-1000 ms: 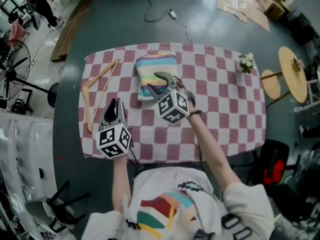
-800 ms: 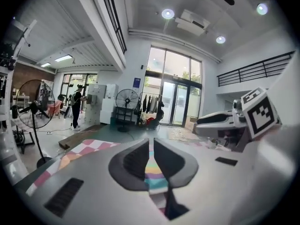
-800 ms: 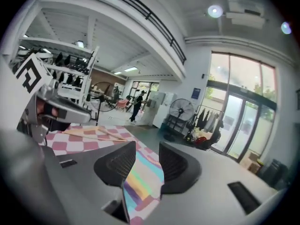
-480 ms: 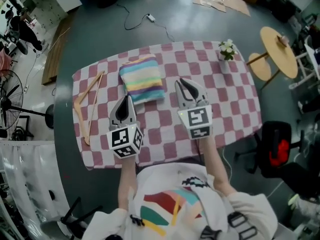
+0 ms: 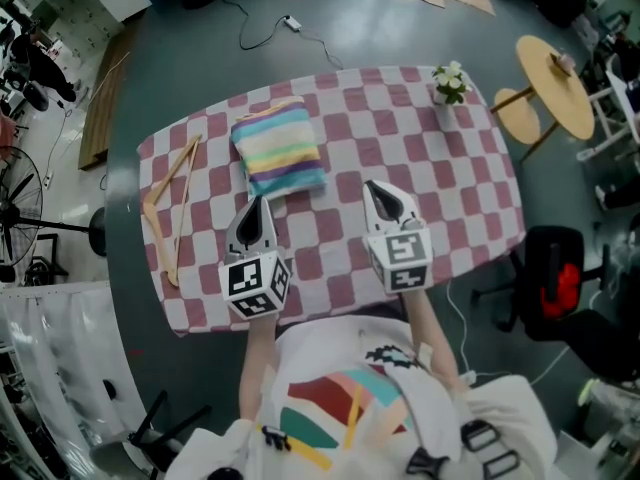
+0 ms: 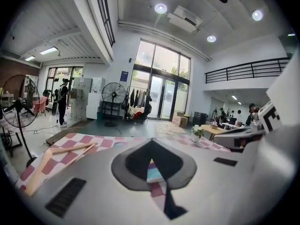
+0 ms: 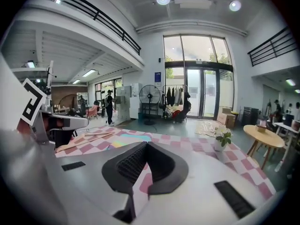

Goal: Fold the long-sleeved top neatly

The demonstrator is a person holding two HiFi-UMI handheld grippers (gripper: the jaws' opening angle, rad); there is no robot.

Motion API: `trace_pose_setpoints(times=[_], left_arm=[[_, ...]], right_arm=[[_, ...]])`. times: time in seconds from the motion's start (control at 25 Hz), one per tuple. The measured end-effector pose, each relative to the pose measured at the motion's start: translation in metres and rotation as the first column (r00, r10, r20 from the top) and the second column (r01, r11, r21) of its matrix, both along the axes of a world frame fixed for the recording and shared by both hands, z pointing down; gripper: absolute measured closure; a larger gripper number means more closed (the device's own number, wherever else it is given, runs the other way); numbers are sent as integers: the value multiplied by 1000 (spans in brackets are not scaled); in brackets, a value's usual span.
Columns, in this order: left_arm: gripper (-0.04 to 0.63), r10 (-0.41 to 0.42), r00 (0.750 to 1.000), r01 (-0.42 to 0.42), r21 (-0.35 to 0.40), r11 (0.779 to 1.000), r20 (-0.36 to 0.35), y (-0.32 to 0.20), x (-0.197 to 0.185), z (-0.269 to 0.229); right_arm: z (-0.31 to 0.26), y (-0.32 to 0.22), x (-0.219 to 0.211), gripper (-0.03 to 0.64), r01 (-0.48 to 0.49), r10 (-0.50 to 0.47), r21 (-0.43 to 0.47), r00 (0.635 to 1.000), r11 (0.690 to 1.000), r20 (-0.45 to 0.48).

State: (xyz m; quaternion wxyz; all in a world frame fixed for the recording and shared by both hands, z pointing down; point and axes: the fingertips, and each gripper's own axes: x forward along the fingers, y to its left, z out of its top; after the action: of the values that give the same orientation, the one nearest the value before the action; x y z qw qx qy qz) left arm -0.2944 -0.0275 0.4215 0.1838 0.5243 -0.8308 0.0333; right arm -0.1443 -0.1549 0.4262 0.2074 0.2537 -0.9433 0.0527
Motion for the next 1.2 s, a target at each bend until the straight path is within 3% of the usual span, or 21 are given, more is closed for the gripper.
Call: trace_pose_setpoints(times=[0.36, 0.56, 0.72, 0.84, 1.04, 1.2], left_arm=[[588, -45, 999, 45, -21, 999, -22, 11, -18, 7], [586, -54, 996, 45, -142, 989, -67, 4, -52, 51], [581, -64, 979, 8, -278, 960, -194, -19, -88, 120], [462, -41, 959, -57, -335, 941, -280, -35, -101, 151], [518, -78, 973, -36, -477, 878, -218, -29, -125, 184], [548, -177, 961, 49, -501, 864, -212, -8, -144, 193]], right_arm=[[0, 12, -20, 609, 52, -52, 0, 999, 999, 11], [7, 20, -31, 609, 78, -78, -25, 997, 997, -1], [15, 25, -30, 609, 83, -84, -31, 996, 996, -32], [20, 27, -27, 609, 73, -75, -35, 996, 997, -52], [26, 21, -21, 609, 42, -45, -37, 996, 998, -74], [30, 20, -19, 609, 29, -32, -43, 996, 999, -84]])
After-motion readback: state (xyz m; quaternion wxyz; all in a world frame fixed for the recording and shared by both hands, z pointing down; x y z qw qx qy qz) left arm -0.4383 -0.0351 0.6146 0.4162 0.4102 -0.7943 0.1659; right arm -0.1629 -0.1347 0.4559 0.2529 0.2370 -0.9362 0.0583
